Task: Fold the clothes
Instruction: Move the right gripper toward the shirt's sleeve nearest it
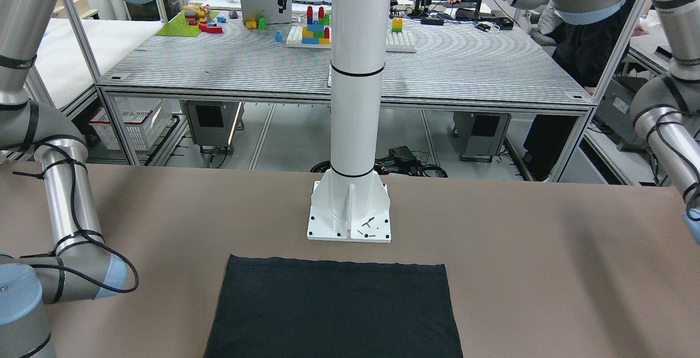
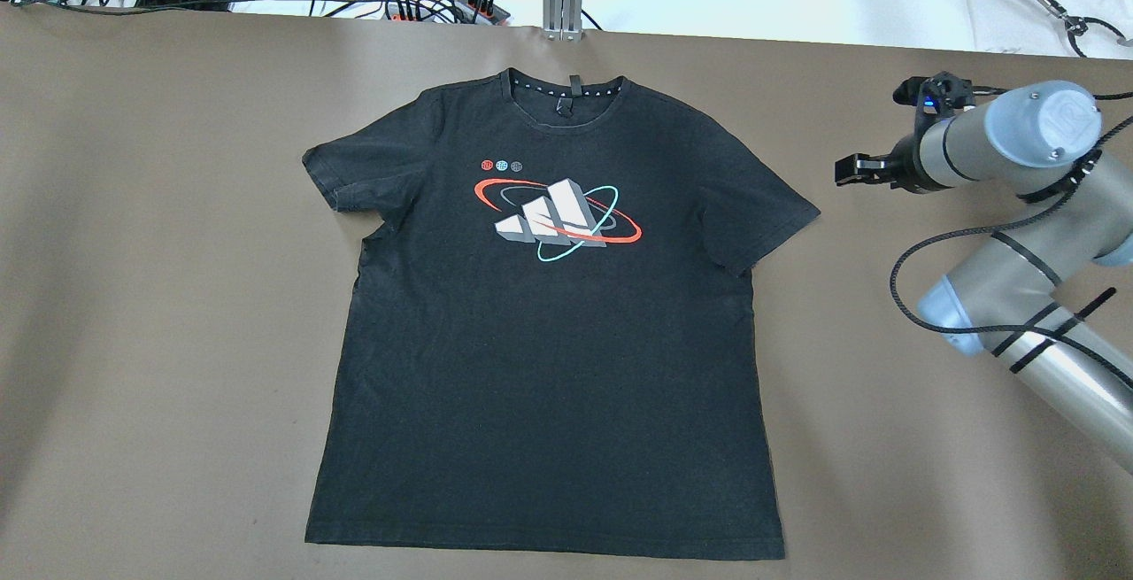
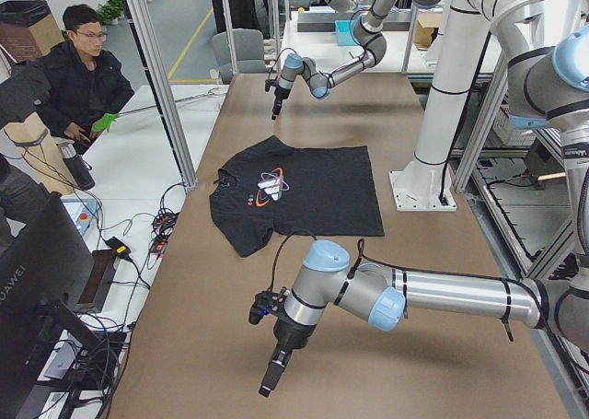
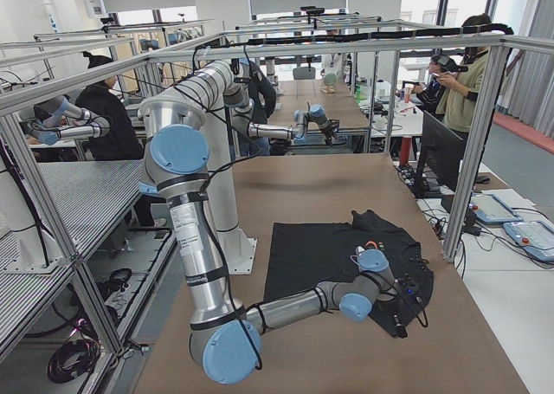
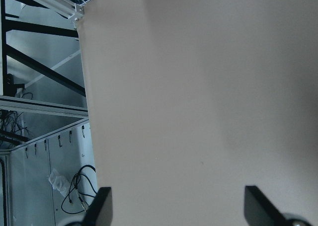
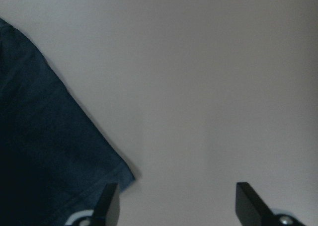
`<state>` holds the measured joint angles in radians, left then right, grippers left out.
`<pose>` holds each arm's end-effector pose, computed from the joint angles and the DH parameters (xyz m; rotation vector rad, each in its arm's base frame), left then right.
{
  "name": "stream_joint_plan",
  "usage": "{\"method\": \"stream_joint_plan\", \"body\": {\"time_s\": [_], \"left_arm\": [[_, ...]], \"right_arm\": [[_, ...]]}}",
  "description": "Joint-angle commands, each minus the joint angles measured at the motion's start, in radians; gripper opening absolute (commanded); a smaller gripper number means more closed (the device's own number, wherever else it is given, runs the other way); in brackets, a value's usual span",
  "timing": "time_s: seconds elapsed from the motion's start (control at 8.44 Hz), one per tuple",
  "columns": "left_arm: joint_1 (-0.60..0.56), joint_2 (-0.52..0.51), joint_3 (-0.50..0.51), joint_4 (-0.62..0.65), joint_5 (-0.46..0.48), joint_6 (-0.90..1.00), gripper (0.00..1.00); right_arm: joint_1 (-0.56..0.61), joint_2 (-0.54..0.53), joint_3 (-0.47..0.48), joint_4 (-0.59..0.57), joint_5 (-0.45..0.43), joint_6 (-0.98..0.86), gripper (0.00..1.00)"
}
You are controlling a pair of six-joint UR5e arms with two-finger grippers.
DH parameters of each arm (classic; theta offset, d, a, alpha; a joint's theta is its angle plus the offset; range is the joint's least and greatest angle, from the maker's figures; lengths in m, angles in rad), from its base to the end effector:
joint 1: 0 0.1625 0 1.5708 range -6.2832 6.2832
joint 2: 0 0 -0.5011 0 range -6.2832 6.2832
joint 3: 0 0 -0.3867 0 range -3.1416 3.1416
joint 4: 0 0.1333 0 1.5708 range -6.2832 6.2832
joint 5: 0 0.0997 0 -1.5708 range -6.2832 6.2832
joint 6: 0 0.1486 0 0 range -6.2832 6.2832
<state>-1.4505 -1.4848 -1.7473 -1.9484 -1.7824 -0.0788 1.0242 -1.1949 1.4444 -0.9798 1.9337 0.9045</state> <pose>-0.0418 -0.5053 0.7115 0.4435 0.2531 0.0901 -0.3099 -0.6644 0.5515 0.3955 -0.8070 0.1811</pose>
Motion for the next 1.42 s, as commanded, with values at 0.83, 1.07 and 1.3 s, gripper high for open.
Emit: {"method": "stream_joint_plan", "body": {"time_s": [0.83,1.07,1.3], "left_arm": [[0.001,-0.026,-0.011,0.003,0.004,-0.004,0.94],[0.001,-0.026,-0.011,0.003,0.001,-0.004,0.94],[-0.001,-0.023,-0.009,0.003,0.004,-0.004,0.93]], "right_arm": [[-0.079,0.097,-0.217,0.070,0.019,0.136,0.47],[-0.082,0.101,-0.228,0.069,0.019,0.136,0.23],[-0.081,0.125,-0.226,0.066,0.048,0.134,0.00]]}}
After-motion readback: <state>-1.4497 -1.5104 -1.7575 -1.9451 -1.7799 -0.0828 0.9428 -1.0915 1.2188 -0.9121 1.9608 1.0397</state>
